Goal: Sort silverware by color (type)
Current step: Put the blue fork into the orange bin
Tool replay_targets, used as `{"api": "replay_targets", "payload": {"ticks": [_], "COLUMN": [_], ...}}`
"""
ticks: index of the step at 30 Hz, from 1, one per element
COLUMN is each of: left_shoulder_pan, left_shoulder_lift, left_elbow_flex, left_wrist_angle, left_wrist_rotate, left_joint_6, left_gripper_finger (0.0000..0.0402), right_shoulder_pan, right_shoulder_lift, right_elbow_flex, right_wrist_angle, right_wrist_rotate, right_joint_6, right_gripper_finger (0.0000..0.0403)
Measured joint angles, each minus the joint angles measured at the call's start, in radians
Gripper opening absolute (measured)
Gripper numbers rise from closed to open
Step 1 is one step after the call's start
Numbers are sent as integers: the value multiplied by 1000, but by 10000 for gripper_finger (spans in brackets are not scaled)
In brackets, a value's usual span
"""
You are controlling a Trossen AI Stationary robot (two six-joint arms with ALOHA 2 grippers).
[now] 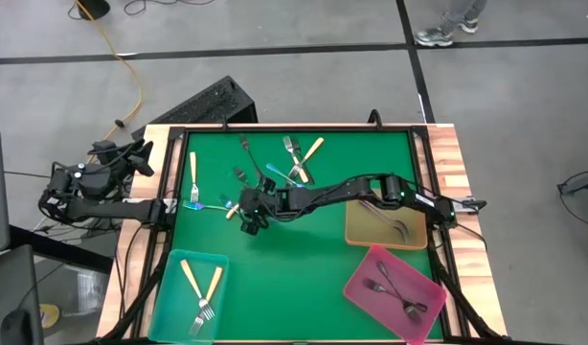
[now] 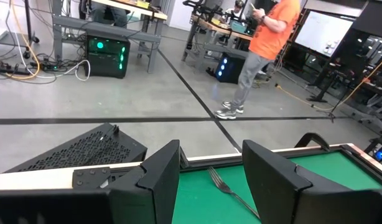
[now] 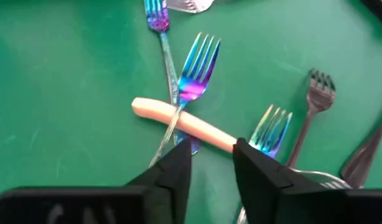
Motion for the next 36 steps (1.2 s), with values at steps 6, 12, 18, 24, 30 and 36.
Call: {"api": "replay_targets", "payload": {"ticks": [6,12,18,24,30,36], "left_shoulder_pan": [0,0,0,0,0,0], "left_shoulder_lift": [0,0,0,0,0,0], "left_elbow_flex": [0,0,0,0,0,0], "left_wrist_angle": [0,0,0,0,0,0], "left_wrist_rotate": [0,0,0,0,-1,0], "left_joint_6": [0,0,1,1,1,2], "left_gripper_finger": [158,158,158,158,158,158], "right_shoulder_pan": [0,0,9,11,11,15], "right_shoulder_lift": [0,42,88,108,89,49], "right_elbow_flex": [0,-2,4,5,2,4], "right_wrist_angle": [6,16,66,81,74,79], "right_wrist_rotate": [-10,-12,-30,-32,-28,-27], "right_joint_6": [4,18,37,37,21,-13], "right_gripper_finger": [215,232,228,228,228,227]}}
